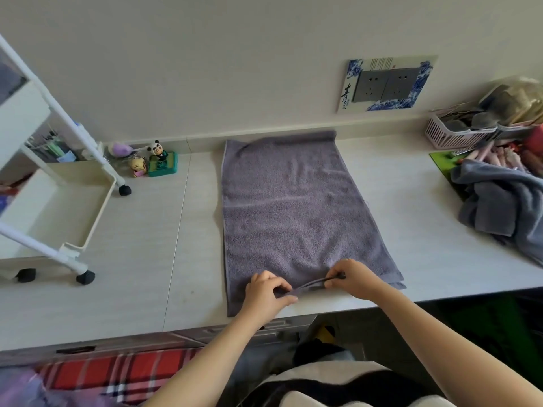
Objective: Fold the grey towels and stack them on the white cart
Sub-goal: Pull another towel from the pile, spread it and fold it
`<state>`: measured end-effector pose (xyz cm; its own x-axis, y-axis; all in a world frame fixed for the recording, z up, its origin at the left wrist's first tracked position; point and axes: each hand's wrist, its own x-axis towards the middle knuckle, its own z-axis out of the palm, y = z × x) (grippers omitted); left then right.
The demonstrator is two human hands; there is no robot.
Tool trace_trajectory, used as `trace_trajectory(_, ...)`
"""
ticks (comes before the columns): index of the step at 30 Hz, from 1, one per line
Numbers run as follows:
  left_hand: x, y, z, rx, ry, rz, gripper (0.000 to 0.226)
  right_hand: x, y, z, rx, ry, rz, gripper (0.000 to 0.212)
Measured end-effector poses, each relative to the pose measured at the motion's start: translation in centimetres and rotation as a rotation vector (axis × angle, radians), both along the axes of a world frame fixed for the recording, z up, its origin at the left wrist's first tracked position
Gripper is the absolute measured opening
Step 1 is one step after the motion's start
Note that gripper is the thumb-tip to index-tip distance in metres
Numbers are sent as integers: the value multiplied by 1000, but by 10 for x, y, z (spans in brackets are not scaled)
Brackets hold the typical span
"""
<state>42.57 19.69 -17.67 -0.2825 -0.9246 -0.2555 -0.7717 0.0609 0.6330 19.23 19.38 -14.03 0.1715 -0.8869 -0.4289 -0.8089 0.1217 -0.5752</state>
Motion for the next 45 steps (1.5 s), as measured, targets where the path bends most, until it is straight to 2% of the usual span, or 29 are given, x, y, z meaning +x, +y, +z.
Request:
trace_trajectory(5, 2, -6, 9, 56, 133, 58, 16, 0, -7, 16, 72, 40, 113, 8)
trace_trajectory(8, 3, -13, 25, 126, 159, 49, 15, 6, -3, 20, -4, 61, 144, 12)
trace_trajectory(9, 3, -17, 31, 121, 134, 41, 19, 9, 0, 19, -37, 75, 153, 17)
trace_trajectory(11, 4, -24, 42, 83, 71, 20, 22, 13, 8, 15, -98, 124, 187, 47)
trace_trajectory(12, 5, -27, 48, 78, 57, 10, 22, 14, 10, 15, -138, 140, 189, 50)
trace_trajectory(16, 16, -43, 72, 98, -30, -73, 25, 0, 9, 30, -175, 145, 58, 19)
trace_trajectory(24, 20, -56, 95, 326, -141, -299, 30, -16, -12, 63, 28, 218, 259, 15)
trace_trajectory(28, 17, -73, 92, 295, -225, -309, 29, -14, -36, 64, 82, 241, 298, 19)
trace_trajectory(32, 10, -110, 87, 130, -366, -257, 31, -6, -83, 56, -70, 418, 267, 28)
trace_trajectory(35, 3, -138, 81, 44, -419, -174, 30, 1, -122, 47, -102, 499, 252, 29)
trace_trajectory(38, 3, -161, 62, 87, -448, -140, 35, -4, -151, 27, -36, 469, 251, 30)
trace_trajectory(42, 18, -162, 37, 151, -582, -255, 40, -22, -156, 8, 92, 514, 352, 50)
trace_trajectory(45, 30, -169, 30, 87, -590, -261, 33, -39, -168, 1, 79, 455, 390, 40)
